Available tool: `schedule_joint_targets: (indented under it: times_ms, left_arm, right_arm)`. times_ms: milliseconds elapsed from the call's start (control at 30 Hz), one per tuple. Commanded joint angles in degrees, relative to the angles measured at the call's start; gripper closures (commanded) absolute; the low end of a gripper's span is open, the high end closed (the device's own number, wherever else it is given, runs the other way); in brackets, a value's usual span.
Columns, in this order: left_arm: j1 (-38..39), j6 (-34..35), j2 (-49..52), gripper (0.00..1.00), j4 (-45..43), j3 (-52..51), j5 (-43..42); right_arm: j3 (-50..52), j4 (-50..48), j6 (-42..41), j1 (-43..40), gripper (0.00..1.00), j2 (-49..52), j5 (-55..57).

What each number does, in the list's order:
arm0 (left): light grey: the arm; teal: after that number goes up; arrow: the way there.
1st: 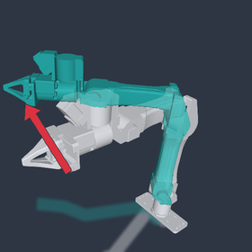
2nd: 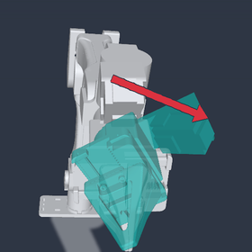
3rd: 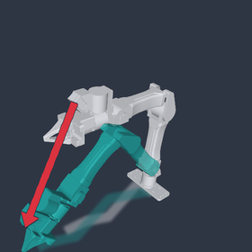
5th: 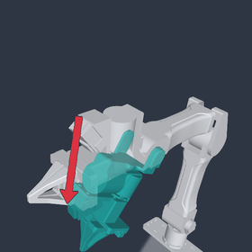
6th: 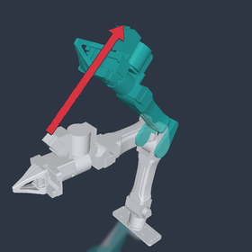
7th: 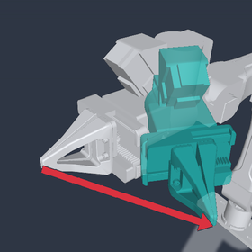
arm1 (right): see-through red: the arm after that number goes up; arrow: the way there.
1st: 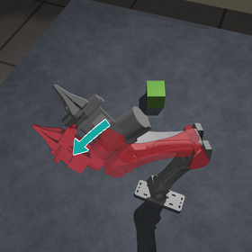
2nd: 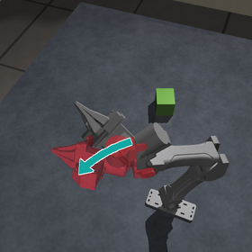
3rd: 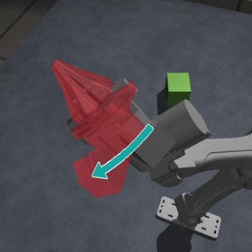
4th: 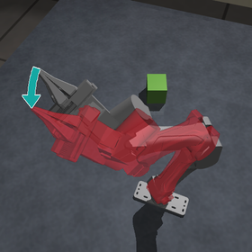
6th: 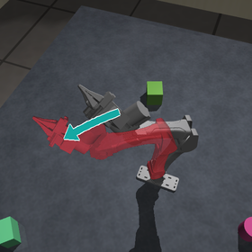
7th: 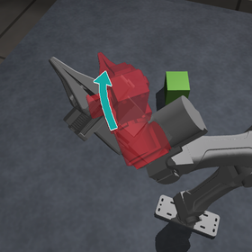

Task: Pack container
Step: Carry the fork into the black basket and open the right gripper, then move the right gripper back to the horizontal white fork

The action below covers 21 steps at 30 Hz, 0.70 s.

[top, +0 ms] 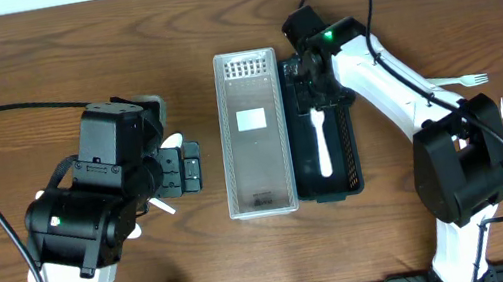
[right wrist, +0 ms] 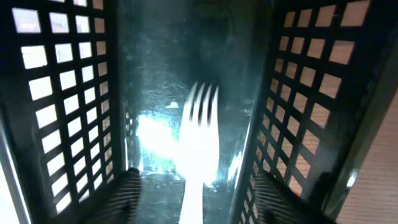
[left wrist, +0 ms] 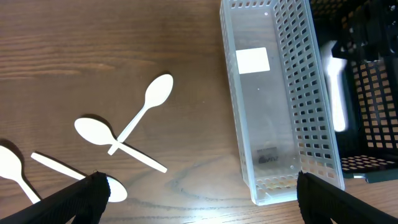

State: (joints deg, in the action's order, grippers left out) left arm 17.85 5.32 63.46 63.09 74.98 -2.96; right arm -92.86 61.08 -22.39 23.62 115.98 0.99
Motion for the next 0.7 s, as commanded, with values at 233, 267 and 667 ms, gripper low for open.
schedule_joint_targets:
  times_ms: [233,267,667]
  left_arm:
    - [-0.2,-0.3,0.2,0.02,0.3,0.6,0.7]
    - [-0.2,-0.3,0.2,0.02,0.3,0.6,0.7]
    - [-0.1,-0.3,0.2,0.02,0.7,0.6,0.7]
  right_arm:
    - [-5.6,1.8,-0.5,-1.6,0.41,-11.1,1.9]
    - [-6.2,2.1,-3.6,-2.6,0.43,-12.7,3.7]
    - [-7.5,-2.8,-35.8,-28.5,0.13,-13.9,6.1]
